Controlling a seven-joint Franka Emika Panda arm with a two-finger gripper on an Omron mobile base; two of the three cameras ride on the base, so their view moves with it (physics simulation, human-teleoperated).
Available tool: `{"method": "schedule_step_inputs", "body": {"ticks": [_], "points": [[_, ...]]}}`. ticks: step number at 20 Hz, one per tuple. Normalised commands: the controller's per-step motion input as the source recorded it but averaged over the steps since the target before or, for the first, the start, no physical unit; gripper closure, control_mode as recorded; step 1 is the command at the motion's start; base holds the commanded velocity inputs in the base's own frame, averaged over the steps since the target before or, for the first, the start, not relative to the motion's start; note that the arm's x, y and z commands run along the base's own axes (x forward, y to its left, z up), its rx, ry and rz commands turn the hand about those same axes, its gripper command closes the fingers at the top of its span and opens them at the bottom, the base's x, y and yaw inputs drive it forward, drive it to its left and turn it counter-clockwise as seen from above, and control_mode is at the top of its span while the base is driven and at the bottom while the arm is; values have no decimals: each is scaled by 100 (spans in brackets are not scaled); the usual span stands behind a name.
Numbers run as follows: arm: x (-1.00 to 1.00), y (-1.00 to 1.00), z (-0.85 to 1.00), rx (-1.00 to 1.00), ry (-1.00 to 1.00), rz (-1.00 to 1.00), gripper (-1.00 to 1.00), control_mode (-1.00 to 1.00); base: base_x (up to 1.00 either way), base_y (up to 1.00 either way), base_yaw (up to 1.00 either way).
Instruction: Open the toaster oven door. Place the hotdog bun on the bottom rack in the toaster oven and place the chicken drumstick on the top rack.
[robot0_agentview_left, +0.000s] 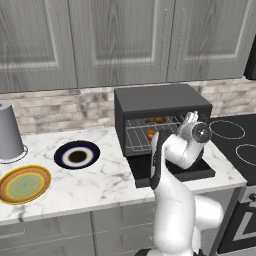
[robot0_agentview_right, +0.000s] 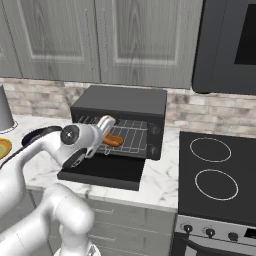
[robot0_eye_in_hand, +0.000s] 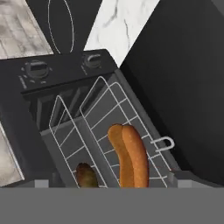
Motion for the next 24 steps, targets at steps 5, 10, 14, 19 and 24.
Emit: {"method": "schedule_step_inputs", "body": {"ticks": [5, 10, 14, 19, 24], "points": [[-66, -1, -1, 26, 34, -2, -100, -100, 0, 0, 0], [-26, 7, -26, 28, 30, -13, -100, -100, 0, 0, 0], [28, 25, -80, 14, 22, -25, -100, -100, 0, 0, 0], [38, 11, -79, 6, 15, -33, -100, -100, 0, 0, 0], [67, 3, -17, 11, 0, -37, -100, -100, 0, 0, 0]]}}
